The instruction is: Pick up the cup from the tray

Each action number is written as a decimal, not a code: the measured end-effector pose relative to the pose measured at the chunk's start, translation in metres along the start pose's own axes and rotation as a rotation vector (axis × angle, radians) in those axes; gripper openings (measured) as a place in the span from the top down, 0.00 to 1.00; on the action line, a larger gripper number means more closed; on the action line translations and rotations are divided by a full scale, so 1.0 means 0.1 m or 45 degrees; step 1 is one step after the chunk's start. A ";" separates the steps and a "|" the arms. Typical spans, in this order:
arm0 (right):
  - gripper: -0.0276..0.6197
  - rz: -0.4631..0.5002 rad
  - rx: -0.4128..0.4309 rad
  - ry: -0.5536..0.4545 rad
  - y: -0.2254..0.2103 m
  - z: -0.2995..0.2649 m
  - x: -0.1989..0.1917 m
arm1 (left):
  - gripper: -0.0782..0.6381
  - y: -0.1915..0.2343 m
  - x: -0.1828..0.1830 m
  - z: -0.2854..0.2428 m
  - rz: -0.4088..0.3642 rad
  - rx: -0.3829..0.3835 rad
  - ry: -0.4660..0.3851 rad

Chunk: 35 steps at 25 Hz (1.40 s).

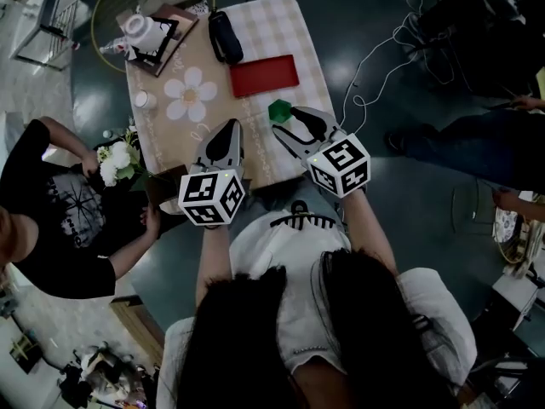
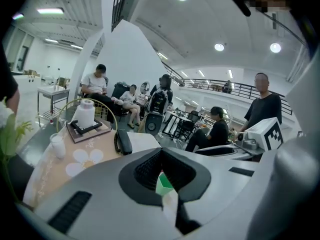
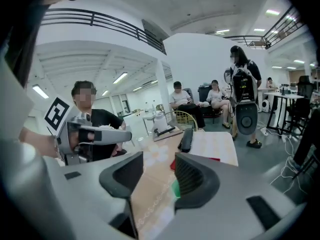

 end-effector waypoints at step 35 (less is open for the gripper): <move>0.94 -0.134 -0.333 0.044 0.13 -0.02 -0.29 | 0.88 -0.08 -0.18 0.07 -0.038 -0.018 0.012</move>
Point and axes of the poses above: the fingertips, and each gripper's own axes: z backward along the fingers, y to its left, x out of its top, the point moved 8 cm from there along z, backward along the fingers, and after that the axes turned 13 degrees about y, right-handed, at the moved point
